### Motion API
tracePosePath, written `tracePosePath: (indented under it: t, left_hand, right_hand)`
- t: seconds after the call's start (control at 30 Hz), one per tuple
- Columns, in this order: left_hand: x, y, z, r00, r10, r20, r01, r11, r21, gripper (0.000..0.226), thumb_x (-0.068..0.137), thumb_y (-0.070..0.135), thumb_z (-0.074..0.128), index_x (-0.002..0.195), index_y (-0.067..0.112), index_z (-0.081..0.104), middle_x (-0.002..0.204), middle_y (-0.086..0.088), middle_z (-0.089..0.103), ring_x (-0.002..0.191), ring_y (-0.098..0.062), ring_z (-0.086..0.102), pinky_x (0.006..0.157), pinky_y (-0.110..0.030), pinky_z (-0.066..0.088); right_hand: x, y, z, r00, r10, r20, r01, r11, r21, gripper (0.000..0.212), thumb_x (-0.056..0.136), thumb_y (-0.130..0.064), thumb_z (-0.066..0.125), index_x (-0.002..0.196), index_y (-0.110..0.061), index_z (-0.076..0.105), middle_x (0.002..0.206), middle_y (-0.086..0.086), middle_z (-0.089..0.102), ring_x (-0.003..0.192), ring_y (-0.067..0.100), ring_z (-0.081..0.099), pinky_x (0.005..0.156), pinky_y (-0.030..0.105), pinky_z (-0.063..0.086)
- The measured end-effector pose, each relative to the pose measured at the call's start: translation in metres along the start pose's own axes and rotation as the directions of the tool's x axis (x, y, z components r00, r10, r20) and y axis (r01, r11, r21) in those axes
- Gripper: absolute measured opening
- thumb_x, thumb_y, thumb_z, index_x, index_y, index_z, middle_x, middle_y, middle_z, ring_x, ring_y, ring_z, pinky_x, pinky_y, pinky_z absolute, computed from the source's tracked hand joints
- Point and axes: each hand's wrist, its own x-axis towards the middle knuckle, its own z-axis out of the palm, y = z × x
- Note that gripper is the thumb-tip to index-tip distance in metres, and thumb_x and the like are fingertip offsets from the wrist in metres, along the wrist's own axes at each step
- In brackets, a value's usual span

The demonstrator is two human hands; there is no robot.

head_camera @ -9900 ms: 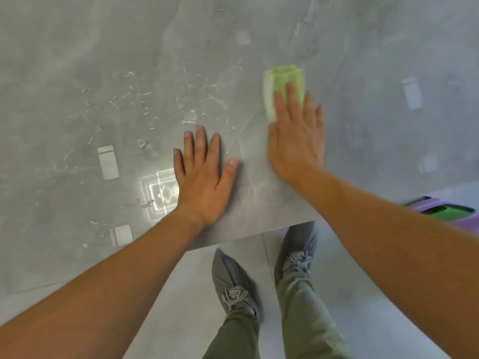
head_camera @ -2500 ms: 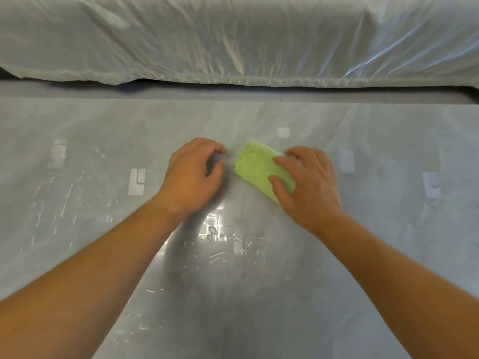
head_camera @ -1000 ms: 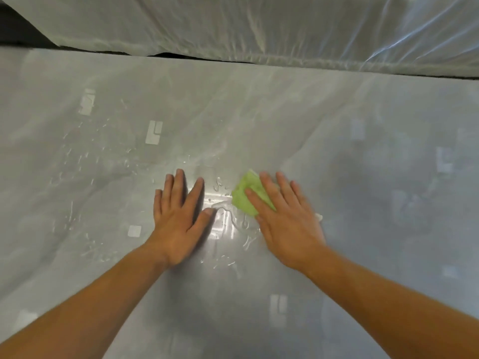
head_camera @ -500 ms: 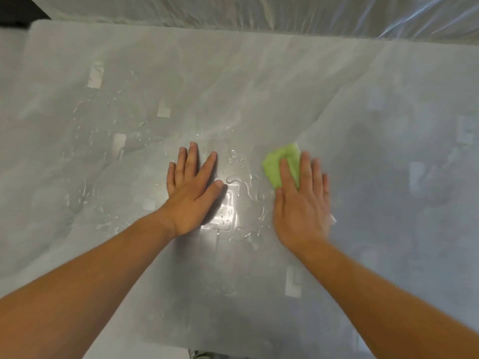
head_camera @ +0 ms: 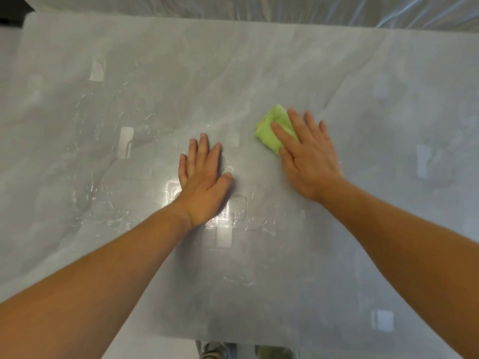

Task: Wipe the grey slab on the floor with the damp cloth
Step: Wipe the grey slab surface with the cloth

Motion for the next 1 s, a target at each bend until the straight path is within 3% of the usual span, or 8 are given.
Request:
tracePosePath:
  t: [0.07, 0.2, 0.27, 0.37, 0.5, 0.73, 0.9, 1.0]
  left_hand:
    - [0.000, 0.000, -0.001, 1.000, 0.005, -0.002, -0.005, 1.000, 0.007, 0.077, 0.089, 0.044, 0.026, 0.160, 0.023, 0.007, 0.165, 0.003, -0.023, 0.147, -0.010, -0.031, 0.112, -0.027, -0.027]
    - [-0.002, 0.000, -0.003, 1.000, 0.010, 0.020, -0.010, 1.000, 0.020, 0.076, 0.089, 0.045, 0.028, 0.160, 0.025, 0.010, 0.166, 0.002, -0.022, 0.148, -0.012, -0.030, 0.116, -0.033, -0.024]
    - [-0.004, -0.001, -0.005, 1.000, 0.025, 0.004, -0.025, 0.997, 0.078, 0.072, 0.092, 0.048, 0.028, 0.159, 0.024, 0.014, 0.167, -0.001, -0.018, 0.150, -0.016, -0.027, 0.118, -0.036, -0.020]
    - [-0.015, -0.003, -0.002, 0.996, 0.079, -0.041, -0.072, 0.985, 0.154, 0.066, 0.098, 0.049, 0.026, 0.157, 0.022, 0.022, 0.168, -0.006, -0.010, 0.152, -0.020, -0.021, 0.121, -0.038, -0.017]
    - [-0.039, -0.013, 0.009, 0.996, 0.079, -0.049, -0.066, 0.971, 0.230, 0.065, 0.098, 0.053, 0.019, 0.158, 0.027, 0.018, 0.168, -0.002, -0.013, 0.151, -0.016, -0.025, 0.118, -0.035, -0.023]
    - [-0.044, -0.028, 0.007, 0.996, 0.084, 0.009, -0.085, 0.995, 0.048, 0.076, 0.090, 0.061, 0.012, 0.160, 0.032, 0.009, 0.167, 0.010, -0.014, 0.148, -0.002, -0.025, 0.117, -0.032, -0.024]
    - [-0.047, -0.030, 0.003, 0.995, 0.099, 0.030, -0.100, 0.995, 0.023, 0.084, 0.088, 0.064, 0.013, 0.160, 0.024, -0.004, 0.166, 0.012, -0.016, 0.147, 0.000, -0.027, 0.118, -0.033, -0.022]
    - [-0.045, -0.032, 0.004, 0.994, 0.100, 0.044, -0.101, 0.994, 0.029, 0.084, 0.087, 0.061, 0.014, 0.160, 0.024, -0.005, 0.166, 0.011, -0.018, 0.147, -0.001, -0.028, 0.117, -0.031, -0.024]
  right_hand:
    - [-0.006, -0.011, 0.003, 1.000, 0.026, -0.007, -0.026, 1.000, -0.001, 0.056, 0.100, -0.034, 0.030, 0.155, -0.033, 0.028, 0.167, 0.005, 0.014, 0.152, 0.038, 0.011, 0.123, 0.050, 0.003]
    - [-0.062, 0.003, 0.007, 0.983, -0.170, 0.065, 0.171, 0.985, -0.016, 0.053, 0.101, -0.033, 0.034, 0.154, -0.035, 0.032, 0.166, 0.003, 0.019, 0.152, 0.033, 0.015, 0.124, 0.050, 0.009]
    - [-0.086, 0.019, 0.006, 0.999, 0.047, 0.025, -0.048, 0.999, 0.021, 0.054, 0.100, -0.036, 0.033, 0.154, -0.036, 0.031, 0.166, 0.002, 0.017, 0.153, 0.032, 0.014, 0.124, 0.048, 0.007]
    - [-0.115, 0.006, 0.011, 0.916, 0.400, -0.045, -0.394, 0.914, 0.101, 0.057, 0.099, -0.038, 0.030, 0.155, -0.033, 0.029, 0.167, 0.007, 0.015, 0.153, 0.034, 0.012, 0.124, 0.048, 0.007]
    - [-0.132, -0.055, 0.030, 0.872, 0.489, -0.033, -0.483, 0.869, 0.109, 0.061, 0.098, -0.038, 0.030, 0.158, -0.028, 0.020, 0.167, 0.011, 0.005, 0.154, 0.033, 0.003, 0.125, 0.047, 0.004]
    - [-0.037, -0.080, 0.027, 0.940, 0.333, -0.075, -0.328, 0.942, 0.076, 0.058, 0.103, -0.036, 0.030, 0.159, -0.025, 0.018, 0.167, 0.014, 0.005, 0.153, 0.038, 0.003, 0.124, 0.051, 0.004]
    - [-0.083, -0.068, 0.027, 0.977, -0.195, 0.084, 0.201, 0.977, -0.072, 0.057, 0.102, -0.035, 0.033, 0.157, -0.028, 0.025, 0.167, 0.011, 0.013, 0.152, 0.038, 0.011, 0.123, 0.055, 0.010]
    - [-0.055, -0.042, 0.023, 0.994, -0.102, 0.034, 0.103, 0.993, -0.062, 0.056, 0.100, -0.036, 0.032, 0.156, -0.031, 0.027, 0.166, 0.009, 0.017, 0.151, 0.039, 0.015, 0.123, 0.054, 0.008]
